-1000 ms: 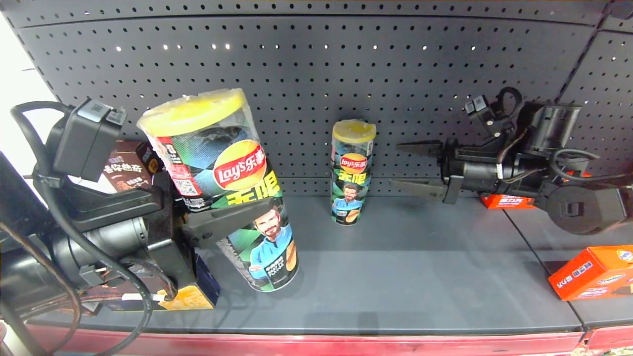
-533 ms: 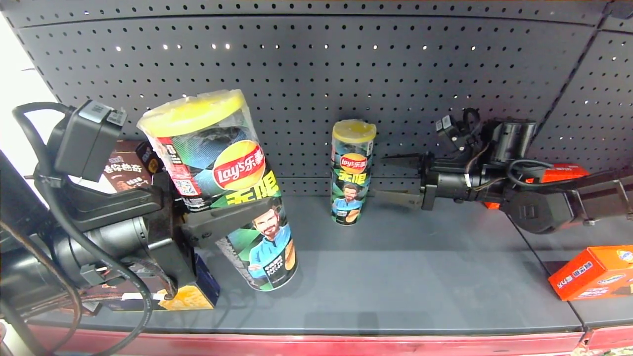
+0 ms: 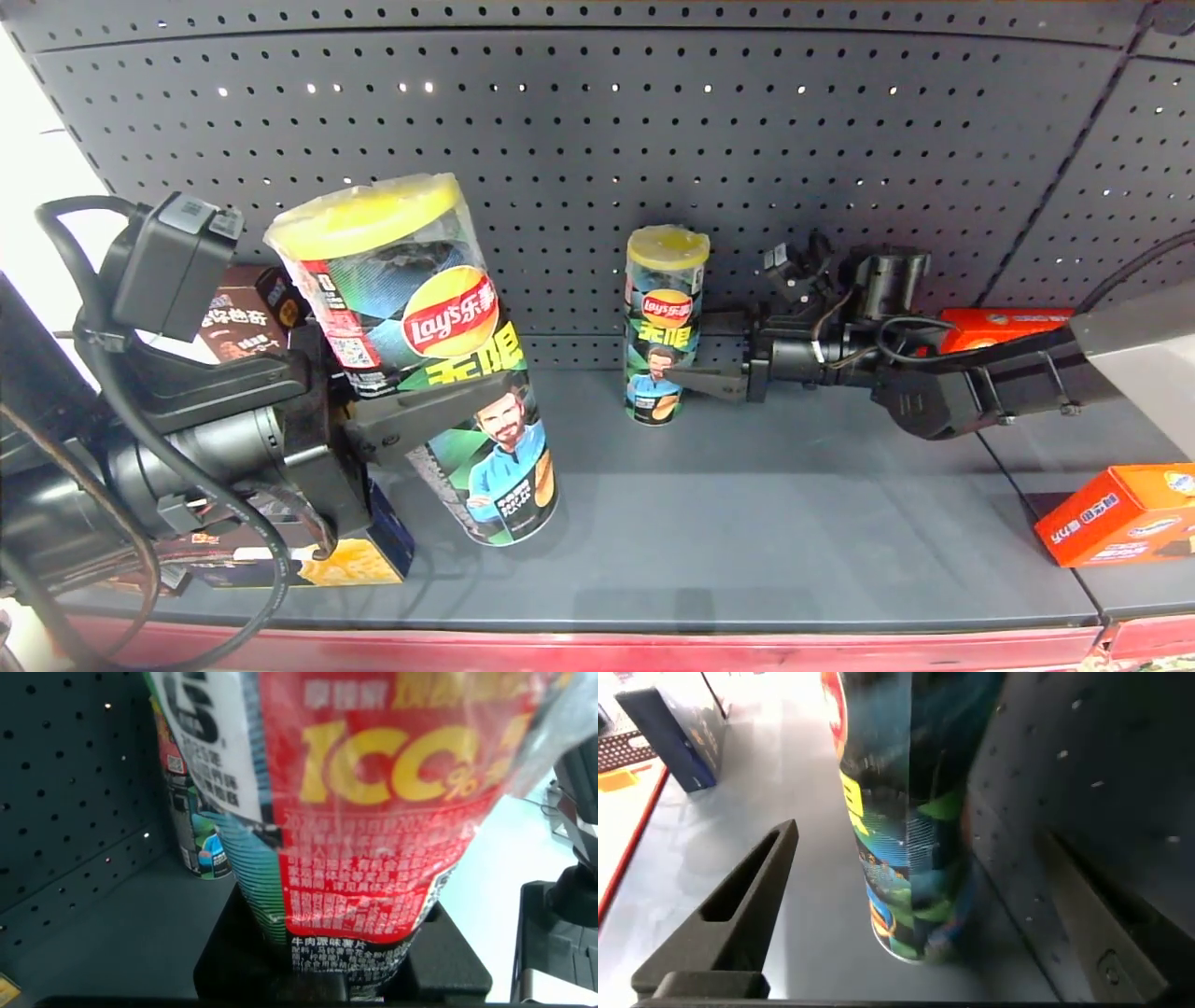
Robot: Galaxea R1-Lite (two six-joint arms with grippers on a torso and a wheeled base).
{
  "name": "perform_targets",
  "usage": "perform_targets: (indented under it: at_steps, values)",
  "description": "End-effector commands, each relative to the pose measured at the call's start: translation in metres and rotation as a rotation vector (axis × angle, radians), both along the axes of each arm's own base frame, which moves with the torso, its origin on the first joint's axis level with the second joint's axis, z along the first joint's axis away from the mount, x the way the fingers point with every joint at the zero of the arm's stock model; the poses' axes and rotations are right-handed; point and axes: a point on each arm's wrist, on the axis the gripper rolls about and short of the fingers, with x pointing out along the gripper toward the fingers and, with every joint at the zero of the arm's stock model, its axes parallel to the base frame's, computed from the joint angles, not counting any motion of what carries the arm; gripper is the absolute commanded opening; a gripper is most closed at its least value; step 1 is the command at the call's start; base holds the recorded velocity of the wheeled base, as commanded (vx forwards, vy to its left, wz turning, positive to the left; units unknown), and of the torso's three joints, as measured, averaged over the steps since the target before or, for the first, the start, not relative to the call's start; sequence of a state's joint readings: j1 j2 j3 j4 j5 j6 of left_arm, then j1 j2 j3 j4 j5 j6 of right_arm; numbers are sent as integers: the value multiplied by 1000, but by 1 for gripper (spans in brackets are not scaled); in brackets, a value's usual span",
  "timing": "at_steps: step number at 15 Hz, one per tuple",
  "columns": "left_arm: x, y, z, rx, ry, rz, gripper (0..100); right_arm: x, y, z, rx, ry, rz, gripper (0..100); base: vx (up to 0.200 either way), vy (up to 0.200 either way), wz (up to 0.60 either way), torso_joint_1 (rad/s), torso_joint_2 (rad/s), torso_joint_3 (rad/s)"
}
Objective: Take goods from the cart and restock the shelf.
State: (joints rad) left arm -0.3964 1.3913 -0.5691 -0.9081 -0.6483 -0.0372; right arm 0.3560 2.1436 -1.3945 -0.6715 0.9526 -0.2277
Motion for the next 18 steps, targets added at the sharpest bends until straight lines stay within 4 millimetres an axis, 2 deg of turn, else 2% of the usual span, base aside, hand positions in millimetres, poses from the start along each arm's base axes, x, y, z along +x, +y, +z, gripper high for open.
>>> perform_targets:
  at_steps: [1, 5, 9, 10, 18]
  values:
    - [2, 2, -1, 1, 1, 9, 0, 6, 12, -15, -7, 20, 18, 100, 0, 0, 0, 0, 0, 0]
    - [2, 3, -1, 1, 3, 15, 0, 11, 26, -21, -8, 19, 17, 100, 0, 0, 0, 0, 0, 0]
    - [4, 4, -2, 3, 10, 25, 0, 14, 27, -25, -2, 18, 18, 100, 0, 0, 0, 0, 0, 0]
    - [4, 4, -2, 4, 8, 25, 0, 15, 29, -27, 4, 15, 21, 0, 0, 0, 0, 0, 0, 0]
    - [4, 5, -4, 6, 14, 26, 0, 10, 38, -26, 21, 22, 20, 0, 0, 0, 0, 0, 0, 0]
